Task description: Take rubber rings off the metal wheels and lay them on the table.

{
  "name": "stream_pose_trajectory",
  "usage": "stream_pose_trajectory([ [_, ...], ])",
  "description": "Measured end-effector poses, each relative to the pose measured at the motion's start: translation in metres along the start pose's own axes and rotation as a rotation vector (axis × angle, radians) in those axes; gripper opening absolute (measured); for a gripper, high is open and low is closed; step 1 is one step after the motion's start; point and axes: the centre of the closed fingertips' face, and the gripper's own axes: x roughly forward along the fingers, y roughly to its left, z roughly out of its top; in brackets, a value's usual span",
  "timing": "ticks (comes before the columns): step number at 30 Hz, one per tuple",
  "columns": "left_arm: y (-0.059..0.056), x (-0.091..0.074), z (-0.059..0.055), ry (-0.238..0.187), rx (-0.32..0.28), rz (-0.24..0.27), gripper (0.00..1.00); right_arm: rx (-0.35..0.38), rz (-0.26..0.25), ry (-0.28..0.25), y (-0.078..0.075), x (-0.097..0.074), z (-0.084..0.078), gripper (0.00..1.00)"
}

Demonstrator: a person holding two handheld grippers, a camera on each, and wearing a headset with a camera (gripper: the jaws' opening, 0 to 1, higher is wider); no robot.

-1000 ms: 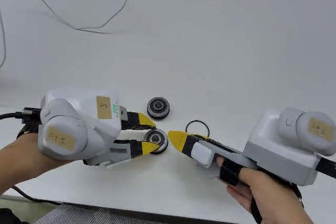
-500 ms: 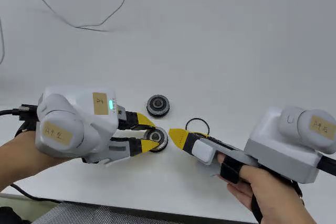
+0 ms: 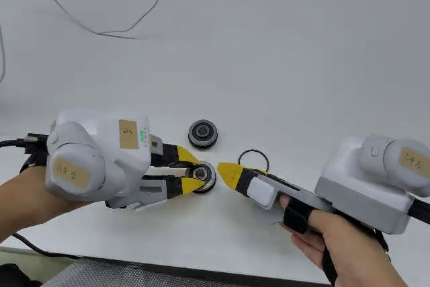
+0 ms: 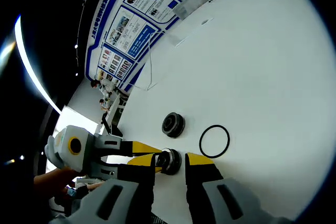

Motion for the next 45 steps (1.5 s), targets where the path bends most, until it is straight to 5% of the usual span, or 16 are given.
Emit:
stream_pose_trajectory([
  [12, 0.002, -0.001, -0.002, -0.012, -0.003, 0.000, 0.14, 0.009, 0.032, 0.019, 0.003, 0.000, -0.008, 0.24],
  [21, 0.001, 0.000, -0.003, -0.016, 0.009, -0.011, 0.14, 0.058, 0.093, 0.017, 0.014, 0.007, -0.013, 0.35],
  [28, 0.001, 0.001, -0.003, -0.018, 0.019, -0.014, 0.13, 0.097, 0.092, 0.041, 0.014, 0.014, -0.018, 0.41],
  [45, 0.000, 0.002, -0.003, -0.020, 0.020, -0.016, 0.13, 0.112, 0.113, 0.077, 0.019, 0.021, -0.020, 0.38],
])
